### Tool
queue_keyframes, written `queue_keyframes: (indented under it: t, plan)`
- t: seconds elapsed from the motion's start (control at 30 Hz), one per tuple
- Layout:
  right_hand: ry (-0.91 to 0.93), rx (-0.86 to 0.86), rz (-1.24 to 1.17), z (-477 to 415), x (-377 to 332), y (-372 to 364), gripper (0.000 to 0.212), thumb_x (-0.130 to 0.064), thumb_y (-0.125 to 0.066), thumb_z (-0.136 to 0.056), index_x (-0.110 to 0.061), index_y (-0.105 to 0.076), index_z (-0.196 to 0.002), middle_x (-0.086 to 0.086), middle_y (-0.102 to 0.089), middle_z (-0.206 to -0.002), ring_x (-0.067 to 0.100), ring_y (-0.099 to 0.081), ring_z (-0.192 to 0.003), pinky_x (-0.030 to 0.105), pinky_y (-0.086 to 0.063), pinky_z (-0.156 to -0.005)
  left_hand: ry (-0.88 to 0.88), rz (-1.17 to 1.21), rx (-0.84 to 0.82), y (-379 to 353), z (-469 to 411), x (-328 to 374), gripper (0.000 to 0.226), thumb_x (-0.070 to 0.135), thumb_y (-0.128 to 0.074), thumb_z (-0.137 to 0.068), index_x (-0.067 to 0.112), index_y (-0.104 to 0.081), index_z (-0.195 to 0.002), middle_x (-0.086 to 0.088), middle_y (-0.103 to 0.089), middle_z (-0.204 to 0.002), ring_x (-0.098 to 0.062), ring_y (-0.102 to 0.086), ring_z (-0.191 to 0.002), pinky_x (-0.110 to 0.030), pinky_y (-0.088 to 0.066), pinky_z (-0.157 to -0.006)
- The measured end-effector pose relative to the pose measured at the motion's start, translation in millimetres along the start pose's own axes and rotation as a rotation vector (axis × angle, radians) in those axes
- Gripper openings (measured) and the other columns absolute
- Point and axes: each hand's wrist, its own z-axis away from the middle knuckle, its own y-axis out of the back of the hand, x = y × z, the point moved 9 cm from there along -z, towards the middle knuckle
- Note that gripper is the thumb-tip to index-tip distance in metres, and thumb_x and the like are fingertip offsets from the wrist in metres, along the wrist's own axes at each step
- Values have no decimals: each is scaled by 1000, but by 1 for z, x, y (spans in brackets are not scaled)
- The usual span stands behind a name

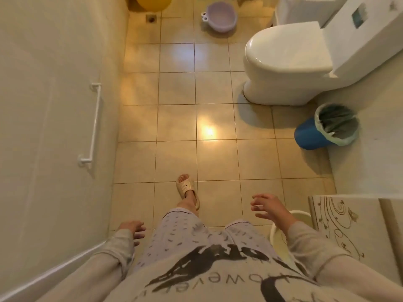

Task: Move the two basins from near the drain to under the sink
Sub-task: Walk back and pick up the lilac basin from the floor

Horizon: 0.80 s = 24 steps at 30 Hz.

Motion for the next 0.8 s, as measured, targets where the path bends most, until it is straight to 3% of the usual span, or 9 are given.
queue_keyframes:
  t: [0.07,0.13,0.23,0.37,0.53,0.67,0.8]
  plan:
    - [-57,12,0,-11,-9,-7,28,-5,-51,-89,-1,-57,-116,18,-62,-100,27,-60,-86,41,-52,-78,-47,17,22,6,-1,57,27,14,-48,-92,-1,-58,-113,-16,-61,-109,-24,-54,-72,-36,-43,-75]
    - [-123,37,-53,-18,-16,-12,27,-5,-52,-89,-1,-57,-115,17,-61,-97,27,-60,-83,37,-51,-71,-128,30,6,10,6,115,34,15,-48,-92,-1,-56,-121,-15,-61,-110,-25,-56,-85,-35,-46,-75]
    - [-166,93,-139,-31,-34,-12,25,-9,-53,-89,-2,-58,-113,16,-62,-91,26,-61,-78,35,-52,-66,-226,-25,-86,4,11,197,35,15,-47,-92,0,-56,-122,-11,-60,-102,-20,-57,-73,-29,-44,-62]
    - [-220,136,-155,-44,-60,-5,22,-10,-51,-91,-4,-58,-111,14,-62,-90,25,-61,-78,35,-52,-66,-292,-76,-96,2,12,283,32,14,-48,-92,2,-57,-121,-10,-62,-96,-17,-55,-66,-29,-44,-59]
    - [-233,167,-185,-71,-109,-3,20,-10,-51,-92,-4,-58,-109,13,-61,-89,25,-60,-78,36,-51,-66,-321,-69,-148,-11,18,369,18,16,-48,-92,10,-58,-106,-2,-60,-77,-16,-56,-65,-28,-44,-58]
    - [-209,134,-160,-109,-180,-13,17,-9,-51,-92,-4,-58,-106,11,-60,-83,23,-59,-72,35,-49,-63,-316,-97,-167,-23,8,416,15,16,-47,-92,11,-56,-103,-1,-59,-77,-15,-54,-65,-26,-42,-58]
    - [-154,102,-105,-155,-282,-15,18,-7,-50,-91,-4,-59,-106,12,-60,-82,22,-58,-72,34,-49,-62,-240,-117,-86,-23,-9,452,12,14,-46,-92,11,-55,-99,-3,-57,-75,-16,-51,-62,-25,-40,-56]
